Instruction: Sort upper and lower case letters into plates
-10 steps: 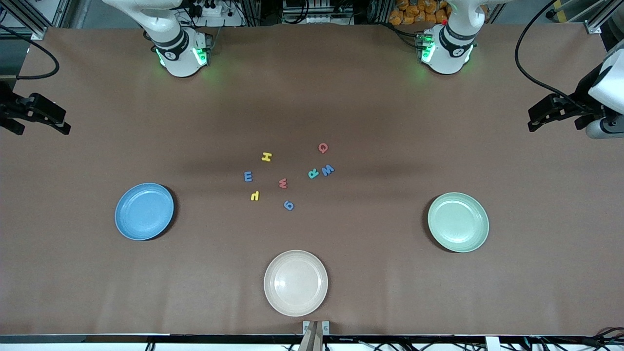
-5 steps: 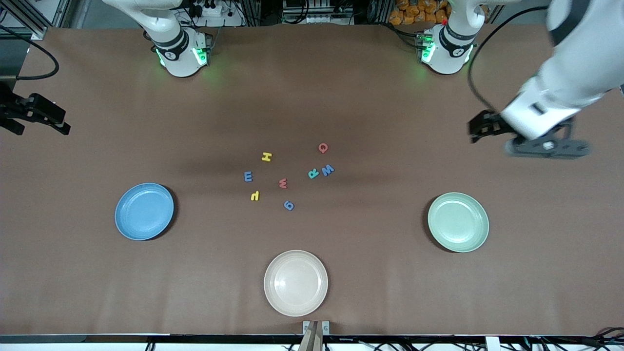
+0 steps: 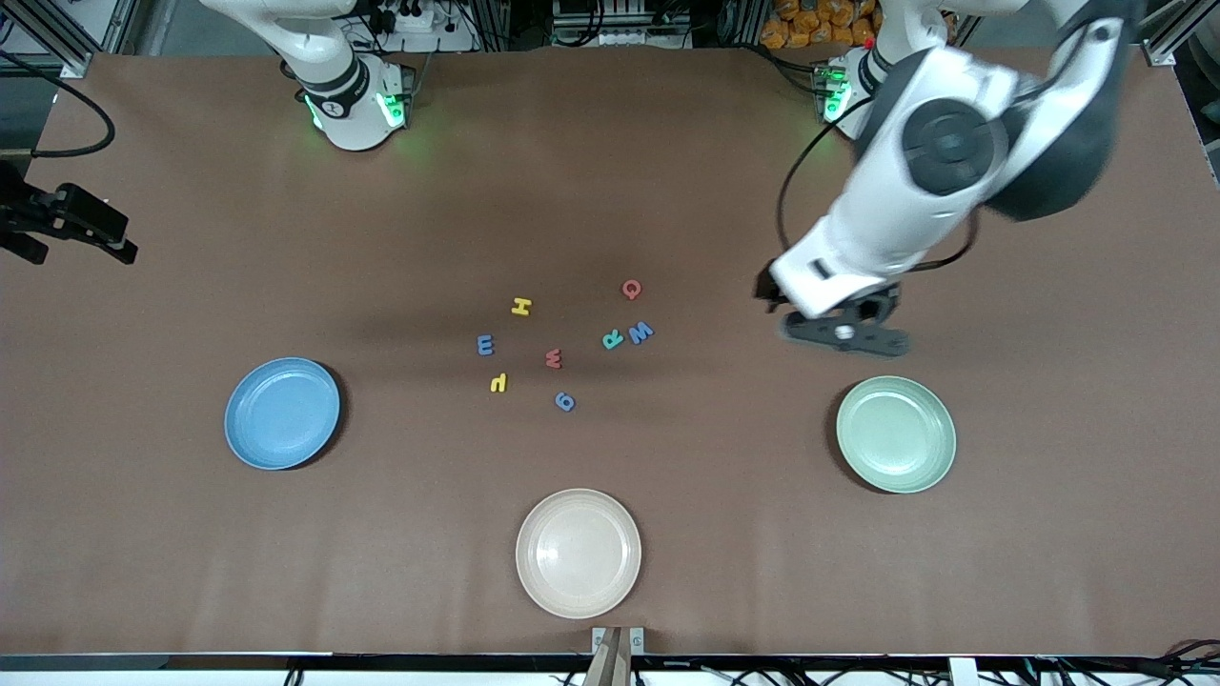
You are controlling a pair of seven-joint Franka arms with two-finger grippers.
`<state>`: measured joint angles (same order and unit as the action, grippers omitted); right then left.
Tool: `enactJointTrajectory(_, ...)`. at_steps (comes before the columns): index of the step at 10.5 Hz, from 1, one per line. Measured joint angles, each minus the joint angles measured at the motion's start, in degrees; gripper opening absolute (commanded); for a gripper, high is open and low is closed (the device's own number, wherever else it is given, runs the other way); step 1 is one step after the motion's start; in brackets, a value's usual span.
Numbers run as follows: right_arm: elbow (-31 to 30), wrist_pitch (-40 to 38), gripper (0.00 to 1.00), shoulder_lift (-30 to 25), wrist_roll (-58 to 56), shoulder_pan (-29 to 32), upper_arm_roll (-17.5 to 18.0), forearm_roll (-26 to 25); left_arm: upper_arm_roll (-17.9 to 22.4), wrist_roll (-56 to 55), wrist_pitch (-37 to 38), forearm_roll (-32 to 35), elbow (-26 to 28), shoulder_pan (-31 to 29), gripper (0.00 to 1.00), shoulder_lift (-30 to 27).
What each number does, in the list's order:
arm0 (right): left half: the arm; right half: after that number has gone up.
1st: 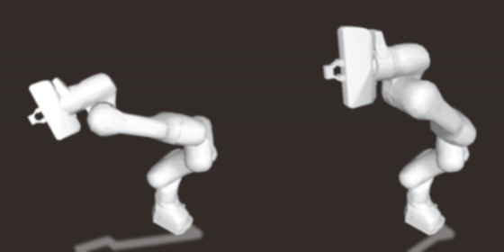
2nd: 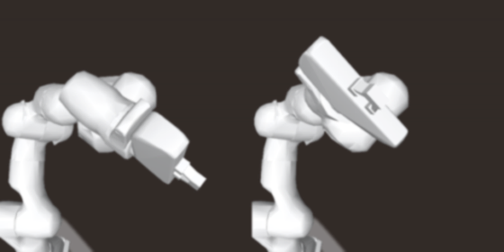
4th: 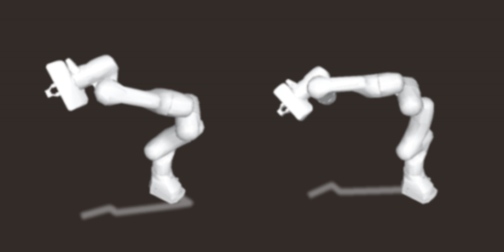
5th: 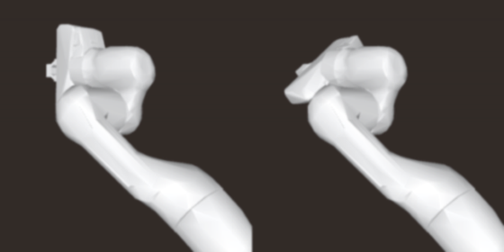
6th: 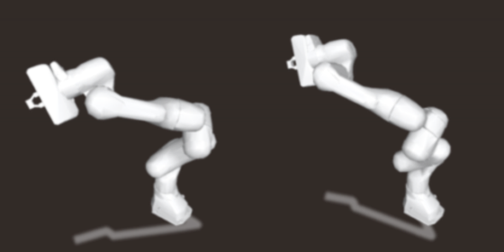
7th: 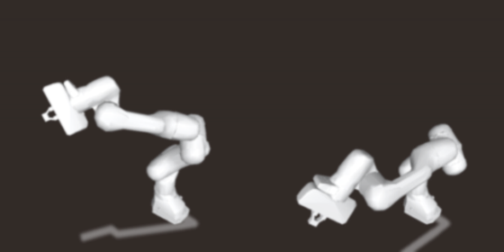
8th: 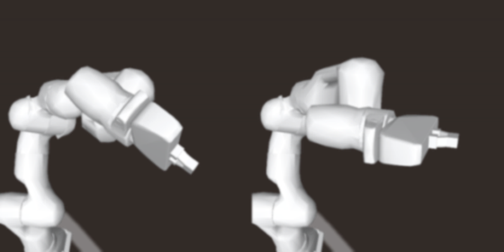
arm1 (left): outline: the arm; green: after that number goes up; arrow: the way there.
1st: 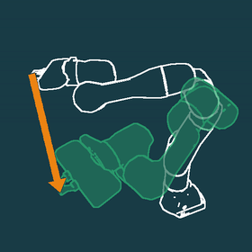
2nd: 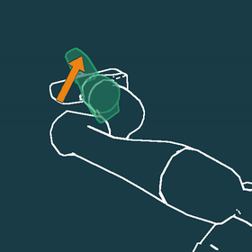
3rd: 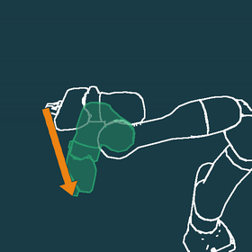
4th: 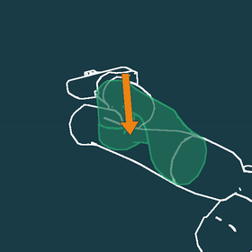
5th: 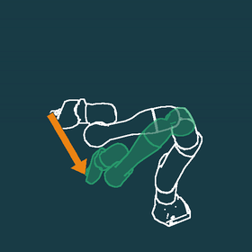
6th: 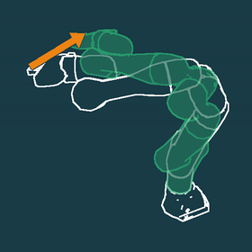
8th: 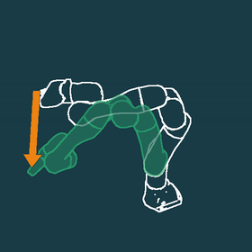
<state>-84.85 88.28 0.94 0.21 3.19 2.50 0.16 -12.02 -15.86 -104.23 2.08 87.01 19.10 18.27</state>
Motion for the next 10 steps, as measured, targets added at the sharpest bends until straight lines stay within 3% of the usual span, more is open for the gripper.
enactJointTrajectory(4,-0.9,1.5,1.00,3.1,-0.2,-3.5,0.8,-2.5,-0.6,0.2,-11.5,0.0,0.3,9.2,1.00,10.6)
enactJointTrajectory(7,-1.2,2.3,1.00,7.4,-0.2,-4.3,0.7,-3.7,-0.6,0.6,-18.8,0.1,0.4,11.5,1.00,17.6)
enactJointTrajectory(10,-1.4,5.3,1.00,14.1,-2.5,-3.3,0.1,-5.3,-0.6,1.0,-23.6,4.3,0.4,12.7,1.00,22.6)
